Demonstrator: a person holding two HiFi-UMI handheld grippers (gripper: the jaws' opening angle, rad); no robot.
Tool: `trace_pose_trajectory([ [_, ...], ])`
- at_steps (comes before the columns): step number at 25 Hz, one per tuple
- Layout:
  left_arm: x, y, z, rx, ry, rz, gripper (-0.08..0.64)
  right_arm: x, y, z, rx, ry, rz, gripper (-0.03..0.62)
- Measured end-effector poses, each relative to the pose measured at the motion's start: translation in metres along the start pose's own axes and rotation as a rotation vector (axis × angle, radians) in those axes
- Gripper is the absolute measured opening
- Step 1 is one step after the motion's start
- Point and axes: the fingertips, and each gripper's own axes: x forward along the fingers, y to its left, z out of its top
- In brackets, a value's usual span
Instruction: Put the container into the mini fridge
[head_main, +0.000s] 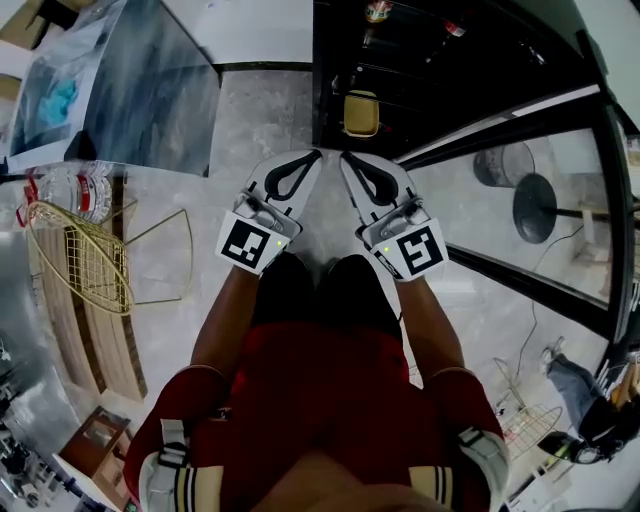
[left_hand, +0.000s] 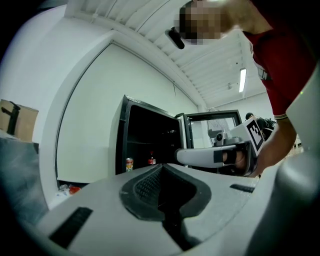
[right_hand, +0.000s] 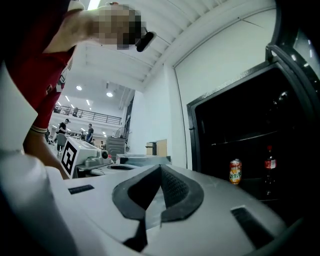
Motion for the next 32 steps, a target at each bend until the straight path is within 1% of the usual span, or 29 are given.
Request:
trace_pose_trajectory([
  [5, -0.005, -0.006, 0.048, -0.011, -0.012, -0.005, 0.006, -0.003, 0.008, 0.044, -0.015, -0.001, 0.003, 0.000],
  [10, -0.009, -0.013, 0.086, -0.005, 0.000, -0.007, 0.006, -0.012, 0.014, 0.089, -0.017, -0.004, -0.006, 0.000],
  [14, -0.018, -0.022, 0.116, 0.001, 0.009, -0.022, 0.006, -0.020, 0.023, 0.120, -0.010, -0.004, -0.016, 0.000],
  [18, -0.025, -0.039, 0.143, -0.005, 0.004, -0.028, 0.006, -0.036, 0.031, 0.150, 0.018, -0.023, -0.024, 0.000],
  [23, -0.034, -0.064, 0.167, 0.015, -0.007, -0.045, 0.006, -0.063, 0.039, 0.169, -0.023, -0.022, -0.030, 0.000],
  [27, -0.041, -0.071, 0.173, 0.028, -0.006, -0.050, 0.006, -0.075, 0.044, 0.171, -0.013, -0.019, -0.046, 0.000],
  [32, -0.051, -0.091, 0.185, 0.053, -0.011, -0.064, 0.006, -0.093, 0.058, 0.180, -0.020, -0.023, -0.052, 0.000],
])
